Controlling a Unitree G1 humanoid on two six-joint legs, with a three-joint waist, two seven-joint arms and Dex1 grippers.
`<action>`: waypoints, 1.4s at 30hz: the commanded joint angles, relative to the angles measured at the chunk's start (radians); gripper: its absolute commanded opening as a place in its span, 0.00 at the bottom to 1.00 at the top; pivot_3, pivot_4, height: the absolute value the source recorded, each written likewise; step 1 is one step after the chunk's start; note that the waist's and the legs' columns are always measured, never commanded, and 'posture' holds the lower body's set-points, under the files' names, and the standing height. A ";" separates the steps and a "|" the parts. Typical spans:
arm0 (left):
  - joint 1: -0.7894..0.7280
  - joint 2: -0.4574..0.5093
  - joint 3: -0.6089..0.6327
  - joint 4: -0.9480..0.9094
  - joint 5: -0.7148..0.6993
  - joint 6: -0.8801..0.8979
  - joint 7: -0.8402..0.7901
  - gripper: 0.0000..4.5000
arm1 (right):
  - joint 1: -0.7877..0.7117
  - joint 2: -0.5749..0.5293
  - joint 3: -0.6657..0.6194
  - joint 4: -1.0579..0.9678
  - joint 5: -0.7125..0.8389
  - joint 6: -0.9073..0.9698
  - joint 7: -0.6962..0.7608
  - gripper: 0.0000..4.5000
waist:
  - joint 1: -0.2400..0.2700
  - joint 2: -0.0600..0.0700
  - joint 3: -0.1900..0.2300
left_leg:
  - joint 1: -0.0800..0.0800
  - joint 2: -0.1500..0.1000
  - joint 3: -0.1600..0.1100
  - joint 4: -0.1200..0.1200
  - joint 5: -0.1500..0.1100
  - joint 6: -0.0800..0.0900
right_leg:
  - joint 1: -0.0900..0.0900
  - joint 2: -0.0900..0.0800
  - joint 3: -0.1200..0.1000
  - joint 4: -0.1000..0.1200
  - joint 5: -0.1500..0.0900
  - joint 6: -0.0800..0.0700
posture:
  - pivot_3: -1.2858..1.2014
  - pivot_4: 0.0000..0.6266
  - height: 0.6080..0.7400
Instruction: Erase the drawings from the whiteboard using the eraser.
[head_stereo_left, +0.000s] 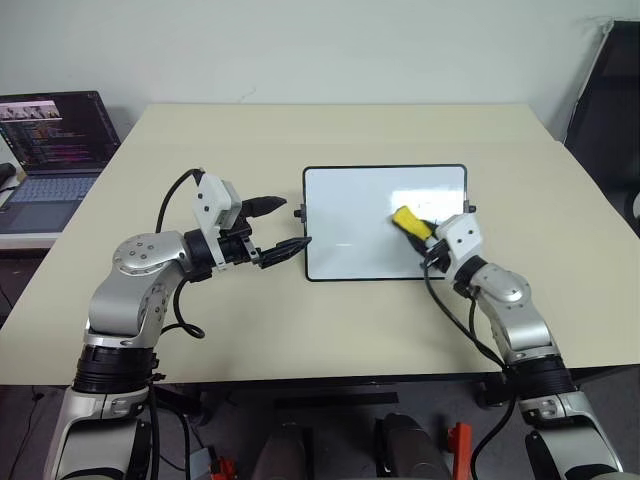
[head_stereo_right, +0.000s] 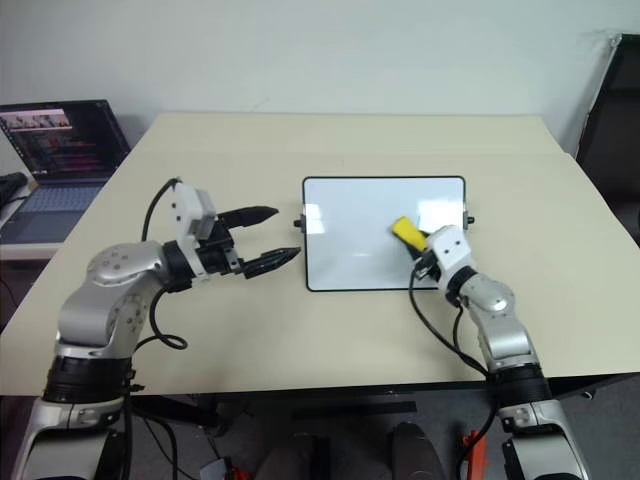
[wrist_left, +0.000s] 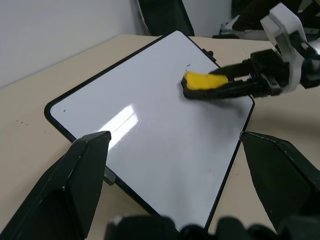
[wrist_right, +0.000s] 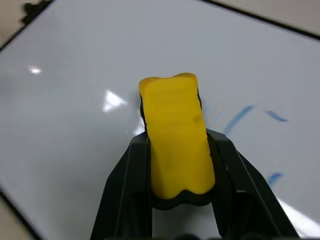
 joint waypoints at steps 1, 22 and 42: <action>-0.006 0.005 0.013 -0.024 -0.003 -0.014 -0.003 1.00 | 0.001 -0.023 -0.002 -0.034 -0.001 0.027 0.020 0.24 | 0.000 0.000 0.000 | 0.000 0.000 0.000 0.000 0.000 0.000 | 0.000 0.000 0.000 0.000 0.000 0.000 | 0.52 0.24 1.00; -0.023 -0.009 -0.003 -0.001 0.007 -0.023 -0.005 1.00 | -0.032 -0.136 -0.136 0.074 -0.060 0.022 -0.158 0.24 | 0.006 0.000 0.000 | 0.000 0.000 0.001 0.001 0.000 0.000 | 0.001 0.000 0.001 -0.001 0.001 0.001 | 0.52 0.24 1.00; -0.006 -0.002 0.004 -0.010 0.005 -0.019 0.002 1.00 | -0.037 -0.116 0.014 -0.016 -0.028 0.115 0.099 0.24 | 0.000 0.000 0.000 | 0.000 0.000 0.001 0.000 0.000 0.000 | 0.000 0.000 0.001 -0.002 0.001 0.002 | 0.52 0.24 1.00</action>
